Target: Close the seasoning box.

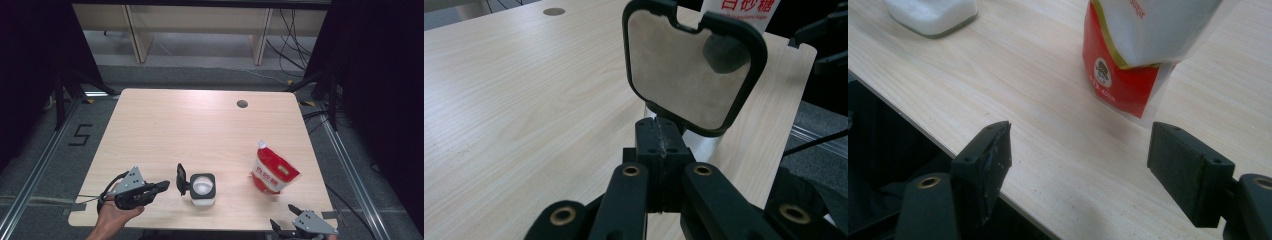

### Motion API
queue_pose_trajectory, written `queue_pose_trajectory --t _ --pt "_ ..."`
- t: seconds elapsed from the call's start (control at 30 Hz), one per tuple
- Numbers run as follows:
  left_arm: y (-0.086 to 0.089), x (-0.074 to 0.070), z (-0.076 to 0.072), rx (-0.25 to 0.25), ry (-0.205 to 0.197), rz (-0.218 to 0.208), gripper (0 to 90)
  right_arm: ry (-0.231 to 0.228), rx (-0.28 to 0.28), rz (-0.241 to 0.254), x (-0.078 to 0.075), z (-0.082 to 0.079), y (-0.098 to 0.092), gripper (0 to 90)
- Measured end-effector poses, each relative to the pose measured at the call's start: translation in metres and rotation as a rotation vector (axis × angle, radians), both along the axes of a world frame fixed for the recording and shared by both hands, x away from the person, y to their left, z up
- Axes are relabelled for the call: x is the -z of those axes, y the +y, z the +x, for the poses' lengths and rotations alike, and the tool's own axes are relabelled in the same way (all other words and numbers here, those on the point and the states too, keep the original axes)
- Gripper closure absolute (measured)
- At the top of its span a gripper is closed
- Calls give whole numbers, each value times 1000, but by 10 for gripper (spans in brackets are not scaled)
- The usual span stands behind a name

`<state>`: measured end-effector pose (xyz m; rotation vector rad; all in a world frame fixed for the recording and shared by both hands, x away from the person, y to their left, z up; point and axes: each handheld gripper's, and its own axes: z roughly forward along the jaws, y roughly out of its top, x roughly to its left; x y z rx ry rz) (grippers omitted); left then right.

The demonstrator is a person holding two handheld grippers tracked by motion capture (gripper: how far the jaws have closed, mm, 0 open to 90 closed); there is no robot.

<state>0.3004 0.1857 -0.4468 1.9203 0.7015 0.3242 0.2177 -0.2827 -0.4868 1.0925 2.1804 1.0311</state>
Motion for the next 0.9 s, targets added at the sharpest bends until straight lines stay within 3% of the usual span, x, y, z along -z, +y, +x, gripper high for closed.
queue_pose_trajectory --t 0.27,0.3,0.5,0.57,0.6,0.67,0.9 --pt "-7 -9 5 13 -11 5 894 0 -7 -13 1 1 0 266" --pt "-9 -9 5 14 -9 -11 894 -1 -7 -14 1 1 0 266" --pt "-15 -17 7 34 -29 6 894 -3 16 -9 1 -1 0 266" --pt "-16 -18 8 35 -33 -10 894 -8 12 -13 1 0 0 266" --pt "-16 -20 8 37 -36 7 894 -9 9 -18 1 0 0 266" --pt "-18 -22 7 43 -39 -8 894 -9 9 -18 1 0 0 266" --pt "-27 -29 9 45 -61 47 893 -1 11 -11 1 0 0 266"
